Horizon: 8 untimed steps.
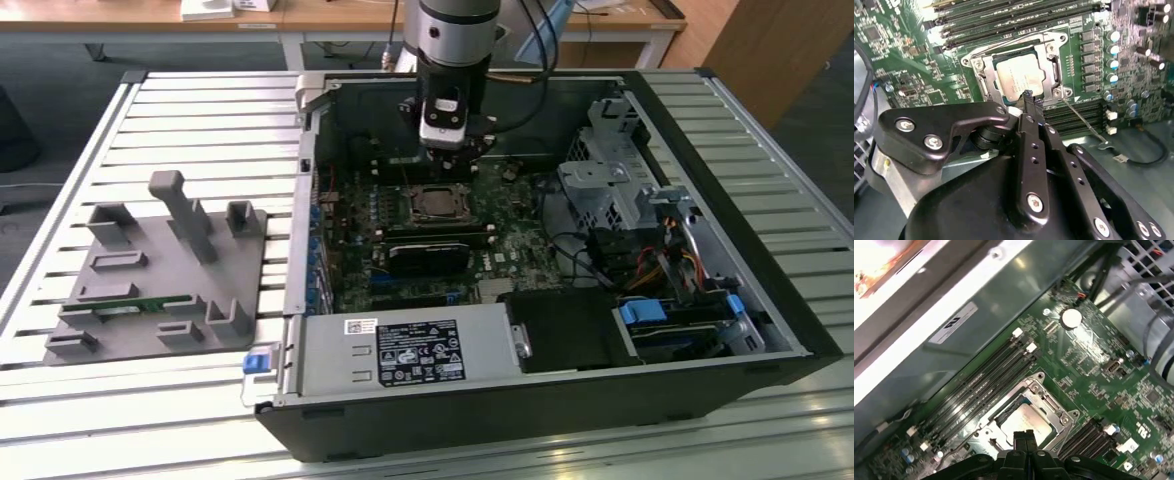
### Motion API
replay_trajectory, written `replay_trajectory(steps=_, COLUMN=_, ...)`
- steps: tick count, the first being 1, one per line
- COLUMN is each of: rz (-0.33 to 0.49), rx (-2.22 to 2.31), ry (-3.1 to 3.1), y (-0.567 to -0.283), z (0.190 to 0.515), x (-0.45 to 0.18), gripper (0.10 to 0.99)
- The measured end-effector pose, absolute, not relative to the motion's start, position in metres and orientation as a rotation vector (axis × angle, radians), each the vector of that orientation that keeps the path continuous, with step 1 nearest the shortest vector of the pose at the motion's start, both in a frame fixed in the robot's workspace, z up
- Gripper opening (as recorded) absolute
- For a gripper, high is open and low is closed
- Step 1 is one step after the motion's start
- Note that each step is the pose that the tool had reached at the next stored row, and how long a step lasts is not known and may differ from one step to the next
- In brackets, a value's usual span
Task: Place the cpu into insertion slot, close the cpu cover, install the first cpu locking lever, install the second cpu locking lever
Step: 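Install the first cpu locking lever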
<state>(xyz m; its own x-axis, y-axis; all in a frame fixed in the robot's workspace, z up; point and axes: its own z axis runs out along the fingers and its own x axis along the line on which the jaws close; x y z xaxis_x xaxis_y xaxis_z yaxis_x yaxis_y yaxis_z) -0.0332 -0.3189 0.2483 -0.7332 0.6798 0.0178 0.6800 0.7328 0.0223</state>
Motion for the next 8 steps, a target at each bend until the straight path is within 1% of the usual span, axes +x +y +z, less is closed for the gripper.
replay_trajectory(steps=8, rz=-0.042, rx=-0.938, ry=-2.987, y=-0.3189, z=0.2481, x=-0.0332, gripper=0.106)
